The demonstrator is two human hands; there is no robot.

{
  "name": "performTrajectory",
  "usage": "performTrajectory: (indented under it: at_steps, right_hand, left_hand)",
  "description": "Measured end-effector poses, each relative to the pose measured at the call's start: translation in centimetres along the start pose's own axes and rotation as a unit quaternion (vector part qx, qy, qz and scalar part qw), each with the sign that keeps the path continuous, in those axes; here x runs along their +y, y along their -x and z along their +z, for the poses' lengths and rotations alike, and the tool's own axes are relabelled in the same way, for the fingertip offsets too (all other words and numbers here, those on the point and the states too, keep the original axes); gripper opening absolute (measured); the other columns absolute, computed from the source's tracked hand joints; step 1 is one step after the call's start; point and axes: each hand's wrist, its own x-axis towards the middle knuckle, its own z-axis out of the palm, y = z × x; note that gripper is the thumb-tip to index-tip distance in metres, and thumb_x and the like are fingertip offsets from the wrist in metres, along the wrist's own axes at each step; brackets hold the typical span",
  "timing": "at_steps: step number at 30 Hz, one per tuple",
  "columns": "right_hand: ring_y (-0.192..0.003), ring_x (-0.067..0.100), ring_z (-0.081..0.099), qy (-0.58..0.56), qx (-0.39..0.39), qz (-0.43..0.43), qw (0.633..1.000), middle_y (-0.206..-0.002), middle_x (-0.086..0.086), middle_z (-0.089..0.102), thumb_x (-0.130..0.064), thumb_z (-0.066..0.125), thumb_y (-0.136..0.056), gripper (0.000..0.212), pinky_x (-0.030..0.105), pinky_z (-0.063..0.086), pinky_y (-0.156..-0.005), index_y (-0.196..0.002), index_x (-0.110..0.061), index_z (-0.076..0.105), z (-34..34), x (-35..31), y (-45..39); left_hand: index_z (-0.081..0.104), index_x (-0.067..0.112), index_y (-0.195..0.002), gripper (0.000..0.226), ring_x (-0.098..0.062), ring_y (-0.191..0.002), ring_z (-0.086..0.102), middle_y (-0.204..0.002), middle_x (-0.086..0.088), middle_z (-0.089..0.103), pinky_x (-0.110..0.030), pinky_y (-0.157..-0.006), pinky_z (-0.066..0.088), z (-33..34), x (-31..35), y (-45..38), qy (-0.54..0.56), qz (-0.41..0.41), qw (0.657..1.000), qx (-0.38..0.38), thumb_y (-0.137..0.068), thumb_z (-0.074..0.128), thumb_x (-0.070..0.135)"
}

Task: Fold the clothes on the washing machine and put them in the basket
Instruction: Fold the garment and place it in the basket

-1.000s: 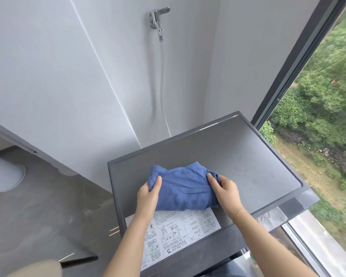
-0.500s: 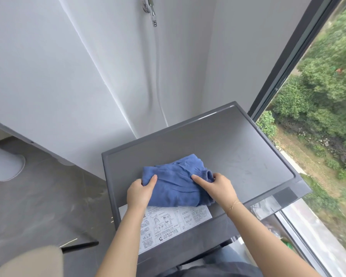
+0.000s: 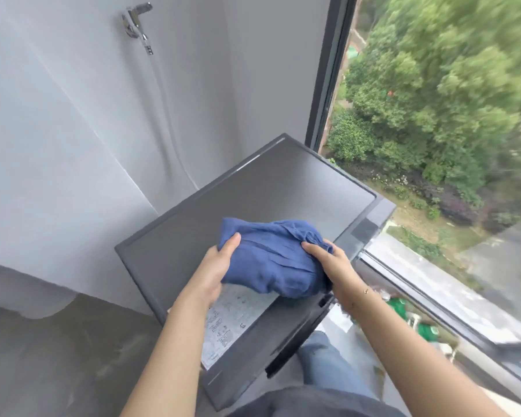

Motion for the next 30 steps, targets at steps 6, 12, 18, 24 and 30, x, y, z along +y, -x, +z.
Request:
performTrajectory:
  at_steps: [6,12,18,24,30]
  right_hand:
    - [-0.105,0.022,0.068,-0.192,-0.006,0.013,0.981,-0.121,0.004,0.069,-0.03,0.059,-0.092,0.036,0.037,0.058,-0.079,-0.126,-0.02,0.06,-5.0,5.5,9.5]
    - [-0.12,0.031,0.059,-0.389,0.107,-0.057,0.913,-0.133,0.013,0.06,-0.025,0.054,-0.091,0.046,0.047,0.056,-0.086,-0.136,-0.011,0.052,-10.0,11.5,18.0]
    - [-0.107,0.032,0.066,-0.397,0.386,-0.171,0.815,-0.114,0.013,0.07,-0.013,0.064,-0.09,0.033,0.039,0.058,-0.083,-0.121,-0.003,0.059,-15.8,14.0,24.9]
    - [-0.093,0.027,0.071,-0.38,0.554,-0.17,0.721,-0.101,0.012,0.072,-0.011,0.07,-0.086,0.013,0.035,0.058,-0.072,-0.099,-0.009,0.065,-23.1,17.1,30.9]
    - [-0.095,0.028,0.069,-0.341,0.653,-0.118,0.665,-0.098,0.011,0.072,-0.02,0.072,-0.087,0.013,0.039,0.058,-0.078,-0.092,-0.01,0.066,-33.3,22.3,36.0]
  left_hand:
    - [0.064,0.017,-0.111,0.024,-0.018,-0.095,0.071,-0.102,-0.003,0.074,-0.034,-0.084,0.055,5.0,-0.9,4.8,-0.067,0.045,0.987,-0.137,-0.095,0.056,0.034]
    - [0.066,0.017,-0.101,0.02,-0.017,-0.091,0.07,-0.098,-0.003,0.074,-0.033,-0.083,0.054,12.9,-3.4,8.1,-0.175,0.048,0.946,-0.267,-0.092,0.061,0.034]
    - [0.065,0.015,-0.101,0.02,-0.013,-0.085,0.068,-0.093,0.002,0.072,-0.018,-0.067,0.051,23.3,-7.0,12.0,-0.25,0.072,0.884,-0.388,-0.093,0.06,0.032]
    - [0.064,0.013,-0.104,0.021,-0.01,-0.082,0.064,-0.09,0.005,0.068,-0.014,-0.064,0.05,34.1,-13.5,16.8,-0.309,0.084,0.834,-0.449,-0.093,0.062,0.031]
    - [0.064,0.006,-0.093,0.019,-0.009,-0.075,0.058,-0.079,0.003,0.064,-0.005,-0.056,0.04,45.3,-22.5,21.3,-0.383,0.174,0.77,-0.479,-0.093,0.062,0.025]
